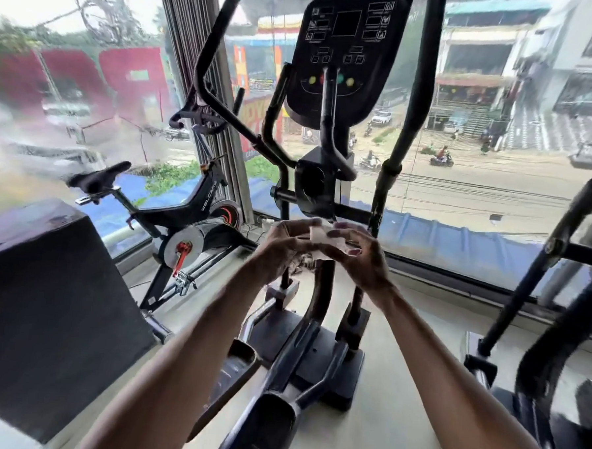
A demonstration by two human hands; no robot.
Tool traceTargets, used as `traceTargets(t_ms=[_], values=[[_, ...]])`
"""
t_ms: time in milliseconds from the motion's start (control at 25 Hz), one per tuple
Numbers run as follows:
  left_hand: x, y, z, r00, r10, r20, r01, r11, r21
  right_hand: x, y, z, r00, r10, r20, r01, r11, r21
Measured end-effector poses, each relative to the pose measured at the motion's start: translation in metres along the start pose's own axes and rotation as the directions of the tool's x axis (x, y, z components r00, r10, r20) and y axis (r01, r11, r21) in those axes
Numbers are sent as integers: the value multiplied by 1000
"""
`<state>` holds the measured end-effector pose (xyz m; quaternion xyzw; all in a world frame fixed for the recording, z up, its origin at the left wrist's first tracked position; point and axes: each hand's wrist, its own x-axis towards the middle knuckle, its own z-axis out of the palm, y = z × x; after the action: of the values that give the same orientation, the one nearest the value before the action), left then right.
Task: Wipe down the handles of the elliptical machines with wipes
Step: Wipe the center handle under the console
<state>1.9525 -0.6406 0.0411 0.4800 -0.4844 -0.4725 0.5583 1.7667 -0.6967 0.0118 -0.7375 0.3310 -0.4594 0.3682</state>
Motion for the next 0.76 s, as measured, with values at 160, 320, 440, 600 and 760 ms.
traceTargets(t_ms=[160,320,440,600,760], values=[[76,31,-28,999,26,27,-31,986,167,88,13,-7,998,-31,54,36,996,-87],[153,48,-43,987,158,-39,-119,864,490,160,25,-12,999,32,33,-32,999,-23],[190,62,-42,973,210,-92,-131,840,527,200,28,-8,993,30,-112,-33,999,-19],[234,78,-32,945,241,-221,-133,901,413,242,32,-4,912,-244,-331,200,966,-162],[270,95,-22,937,200,-287,-120,955,273,288,39,-3,909,-359,-212,305,919,-250]])
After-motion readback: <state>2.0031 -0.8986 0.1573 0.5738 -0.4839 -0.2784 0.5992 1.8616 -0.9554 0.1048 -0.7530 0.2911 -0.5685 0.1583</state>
